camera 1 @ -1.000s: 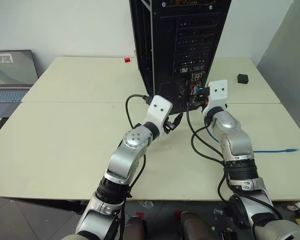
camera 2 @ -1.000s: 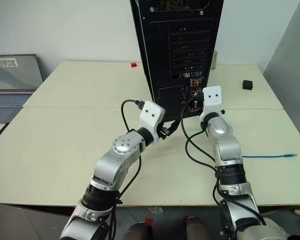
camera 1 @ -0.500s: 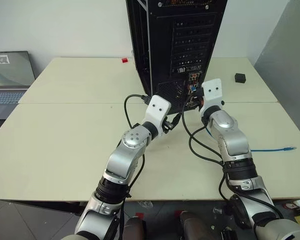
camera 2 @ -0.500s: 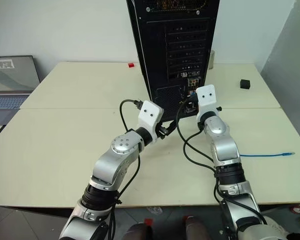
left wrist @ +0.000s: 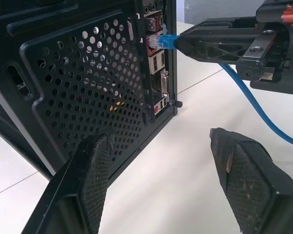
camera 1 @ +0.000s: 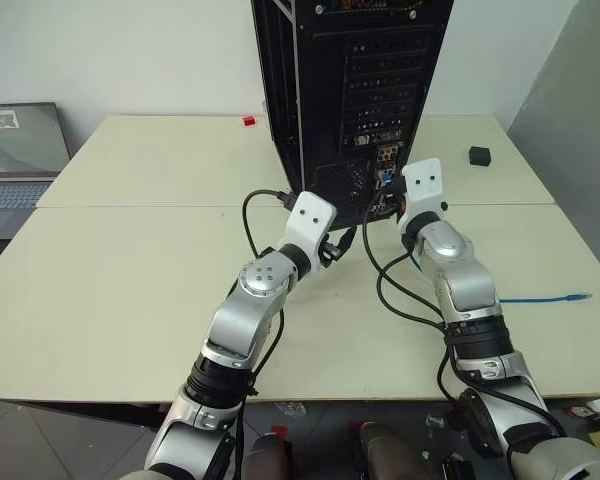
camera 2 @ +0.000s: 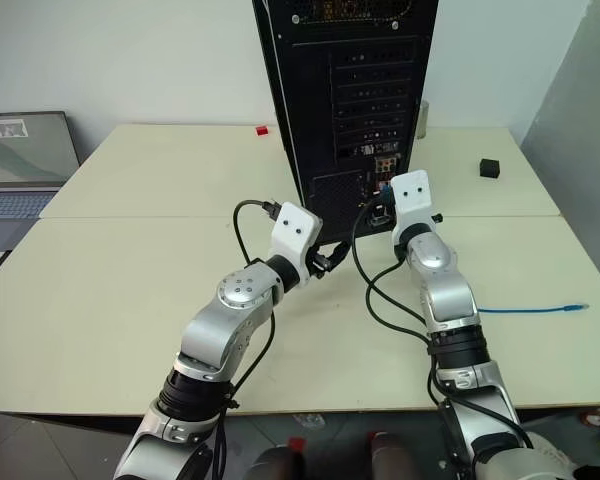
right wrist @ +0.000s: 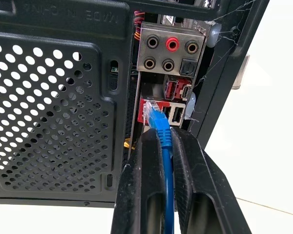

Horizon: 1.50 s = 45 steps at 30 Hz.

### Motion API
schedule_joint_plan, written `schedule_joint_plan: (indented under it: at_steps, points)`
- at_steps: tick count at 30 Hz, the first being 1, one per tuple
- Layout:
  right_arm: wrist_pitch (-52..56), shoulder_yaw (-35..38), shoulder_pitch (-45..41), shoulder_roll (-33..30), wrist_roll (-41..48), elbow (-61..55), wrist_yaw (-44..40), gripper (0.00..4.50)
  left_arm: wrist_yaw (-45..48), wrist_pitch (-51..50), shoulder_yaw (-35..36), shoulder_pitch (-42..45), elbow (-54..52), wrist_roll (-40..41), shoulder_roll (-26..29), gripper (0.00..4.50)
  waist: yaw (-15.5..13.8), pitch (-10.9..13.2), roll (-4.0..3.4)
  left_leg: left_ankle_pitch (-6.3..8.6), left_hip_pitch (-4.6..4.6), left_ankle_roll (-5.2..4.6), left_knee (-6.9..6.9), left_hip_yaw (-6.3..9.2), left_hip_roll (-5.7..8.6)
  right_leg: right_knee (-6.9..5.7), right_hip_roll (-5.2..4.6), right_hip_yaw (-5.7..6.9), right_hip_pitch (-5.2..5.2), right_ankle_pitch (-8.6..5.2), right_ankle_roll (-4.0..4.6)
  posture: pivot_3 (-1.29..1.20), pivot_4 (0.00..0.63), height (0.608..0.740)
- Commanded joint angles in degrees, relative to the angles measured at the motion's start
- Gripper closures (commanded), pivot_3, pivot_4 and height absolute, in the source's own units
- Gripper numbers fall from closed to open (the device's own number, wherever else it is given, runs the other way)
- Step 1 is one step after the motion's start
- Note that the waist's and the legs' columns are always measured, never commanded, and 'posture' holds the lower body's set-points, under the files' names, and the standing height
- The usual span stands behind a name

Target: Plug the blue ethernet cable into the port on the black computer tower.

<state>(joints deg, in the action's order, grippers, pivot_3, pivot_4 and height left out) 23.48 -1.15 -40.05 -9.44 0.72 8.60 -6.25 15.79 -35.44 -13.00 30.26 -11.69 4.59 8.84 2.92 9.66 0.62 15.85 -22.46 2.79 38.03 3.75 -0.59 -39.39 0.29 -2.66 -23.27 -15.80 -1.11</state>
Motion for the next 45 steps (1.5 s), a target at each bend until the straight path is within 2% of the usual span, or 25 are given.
schedule_joint_plan:
  at_steps: [1, 30, 45]
  points:
    - [-0.3, 0.3, -0.8, 0.2, -0.3, -2.7, 0.3, 4.5, 0.1, 1.1, 1.2, 0.1, -1.9, -0.1, 0.1, 1.2, 0.0, 0.0, 0.0, 0.0, 0.0, 0.0, 0.0, 0.0, 0.0, 0.0, 0.0, 0.0, 0.0, 0.0, 0.0, 0.0, 0.15, 0.74]
    - [1.2, 2.0, -1.4, 1.2, 0.7, -0.5, 1.8, 4.5, 0.7, 1.3, 1.6, 0.7, -1.5, -0.3, 0.7, 1.2, -0.1, 0.0, 0.0, 0.0, -0.01, 0.0, 0.0, 0.02, 0.01, 0.02, 0.0, 0.02, 0.0, 0.0, 0.0, 0.0, 0.15, 0.74]
    - [4.4, 2.7, -6.5, 4.1, 1.6, -0.3, 3.0, 4.5, 0.8, 0.9, 1.9, 0.9, -1.7, -0.6, 0.3, 1.2, 0.4, 0.0, -0.01, 0.0, 0.0, 0.0, -0.04, 0.02, -0.01, 0.02, 0.0, -0.04, -0.03, 0.0, 0.0, 0.0, 0.15, 0.74]
